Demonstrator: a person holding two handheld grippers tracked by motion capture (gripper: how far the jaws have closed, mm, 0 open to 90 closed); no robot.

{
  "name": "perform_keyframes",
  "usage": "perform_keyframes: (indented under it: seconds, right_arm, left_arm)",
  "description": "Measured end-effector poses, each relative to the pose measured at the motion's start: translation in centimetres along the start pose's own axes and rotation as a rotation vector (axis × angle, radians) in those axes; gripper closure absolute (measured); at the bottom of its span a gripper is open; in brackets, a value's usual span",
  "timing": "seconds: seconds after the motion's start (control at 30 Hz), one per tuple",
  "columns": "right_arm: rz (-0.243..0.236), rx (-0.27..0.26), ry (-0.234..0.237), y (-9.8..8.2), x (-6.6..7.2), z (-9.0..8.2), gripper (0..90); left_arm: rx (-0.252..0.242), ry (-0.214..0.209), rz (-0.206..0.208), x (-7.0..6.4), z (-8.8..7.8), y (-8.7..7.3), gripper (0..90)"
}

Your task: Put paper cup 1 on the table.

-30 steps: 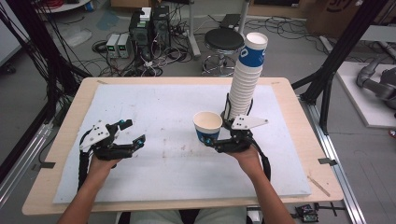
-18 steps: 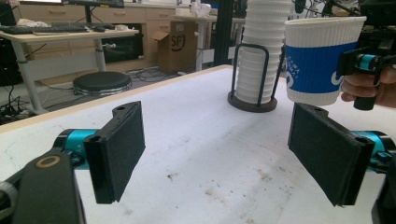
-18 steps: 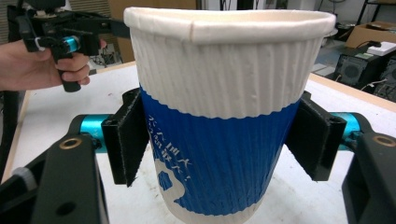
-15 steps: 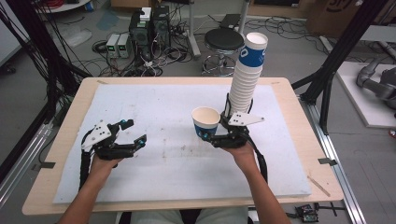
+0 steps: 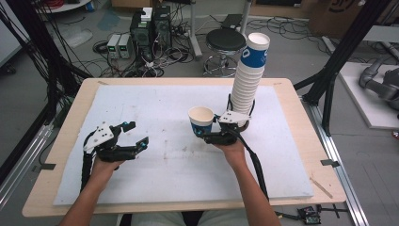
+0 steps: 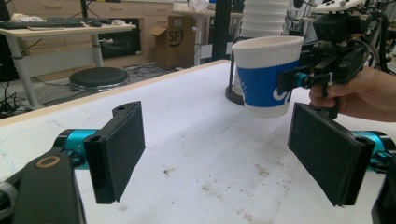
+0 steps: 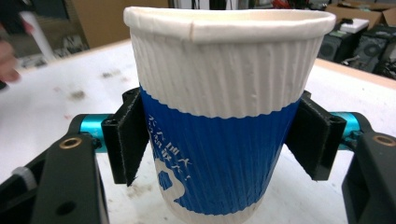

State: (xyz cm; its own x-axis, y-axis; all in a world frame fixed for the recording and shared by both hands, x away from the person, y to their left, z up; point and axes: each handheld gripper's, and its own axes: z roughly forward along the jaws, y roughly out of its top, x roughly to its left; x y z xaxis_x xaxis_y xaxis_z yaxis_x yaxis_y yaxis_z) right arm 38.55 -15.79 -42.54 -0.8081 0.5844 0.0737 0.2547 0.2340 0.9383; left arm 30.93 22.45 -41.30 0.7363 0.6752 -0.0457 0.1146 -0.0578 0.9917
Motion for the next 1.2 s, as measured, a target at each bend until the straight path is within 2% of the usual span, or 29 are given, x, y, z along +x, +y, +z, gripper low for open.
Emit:
perform_keyframes:
  seconds: [0.2, 0.4, 0.5, 0.87, 0.93, 0.97, 1.03, 1.2]
  right_arm:
    - [0.041, 0.055, -0.021, -0.8, -0.3, 1.0, 28.8]
    - [0.059, 0.095, -0.033, -1.3, -0.6, 1.4, 28.4]
    - [0.055, 0.135, -0.035, -1.7, -0.6, 1.6, 27.7]
    - [0.031, 0.161, -0.031, -2.0, -0.7, 0.6, 24.1]
    - [0.025, 0.177, -0.031, -2.1, -0.6, 0.3, 22.6]
    - [0.036, 0.187, -0.031, -2.1, -0.5, 0.2, 21.9]
    - [0.017, 0.192, -0.046, -2.1, -0.6, 0.0, 19.9]
    - [0.014, 0.231, -0.061, -2.0, -0.3, -0.5, 19.8]
  left_arm:
    - [0.008, 0.002, 0.002, 0.0, 0.0, 0.0, 18.7]
    - [0.010, 0.004, 0.000, 0.0, -0.1, -0.1, 18.7]
    - [0.011, 0.004, -0.001, 0.1, -0.1, -0.1, 18.7]
    - [0.020, 0.000, -0.001, 0.0, 0.0, -0.2, 18.7]
    - [0.023, -0.001, -0.001, 0.0, 0.0, -0.3, 18.7]
    - [0.025, -0.001, 0.000, 0.0, 0.0, -0.3, 18.7]
    - [0.024, -0.002, -0.002, -0.1, 0.0, -0.3, 18.7]
    - [0.028, -0.001, -0.007, 0.0, 0.0, -0.3, 18.7]
